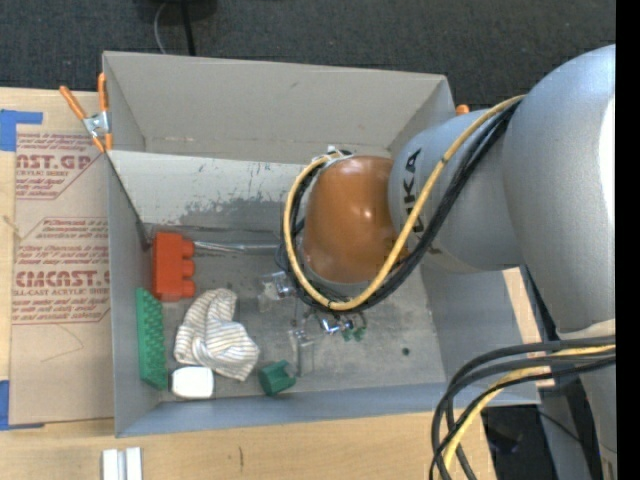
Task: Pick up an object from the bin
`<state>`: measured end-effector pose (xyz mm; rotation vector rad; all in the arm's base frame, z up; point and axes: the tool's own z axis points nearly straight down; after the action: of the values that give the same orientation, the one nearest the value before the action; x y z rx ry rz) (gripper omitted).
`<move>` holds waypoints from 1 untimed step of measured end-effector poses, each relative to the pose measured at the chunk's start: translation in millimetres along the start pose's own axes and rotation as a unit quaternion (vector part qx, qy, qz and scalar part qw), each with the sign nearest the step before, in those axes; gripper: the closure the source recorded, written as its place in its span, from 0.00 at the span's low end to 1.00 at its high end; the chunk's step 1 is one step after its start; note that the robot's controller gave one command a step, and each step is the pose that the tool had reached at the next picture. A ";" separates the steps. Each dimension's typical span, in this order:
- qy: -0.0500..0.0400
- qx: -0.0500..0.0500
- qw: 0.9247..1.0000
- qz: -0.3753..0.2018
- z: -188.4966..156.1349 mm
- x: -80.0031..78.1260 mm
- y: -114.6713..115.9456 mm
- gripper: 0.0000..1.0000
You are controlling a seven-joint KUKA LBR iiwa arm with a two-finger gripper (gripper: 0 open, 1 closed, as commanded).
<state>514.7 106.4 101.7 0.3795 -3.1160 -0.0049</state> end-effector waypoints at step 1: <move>0.000 0.000 1.000 0.018 1.4 -3.0 -1.3 0.00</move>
Offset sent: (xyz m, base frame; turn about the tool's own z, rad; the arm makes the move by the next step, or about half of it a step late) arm -0.0267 -0.0121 -0.0317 -0.4510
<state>517.8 105.9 100.3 0.3220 -3.1218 -0.0034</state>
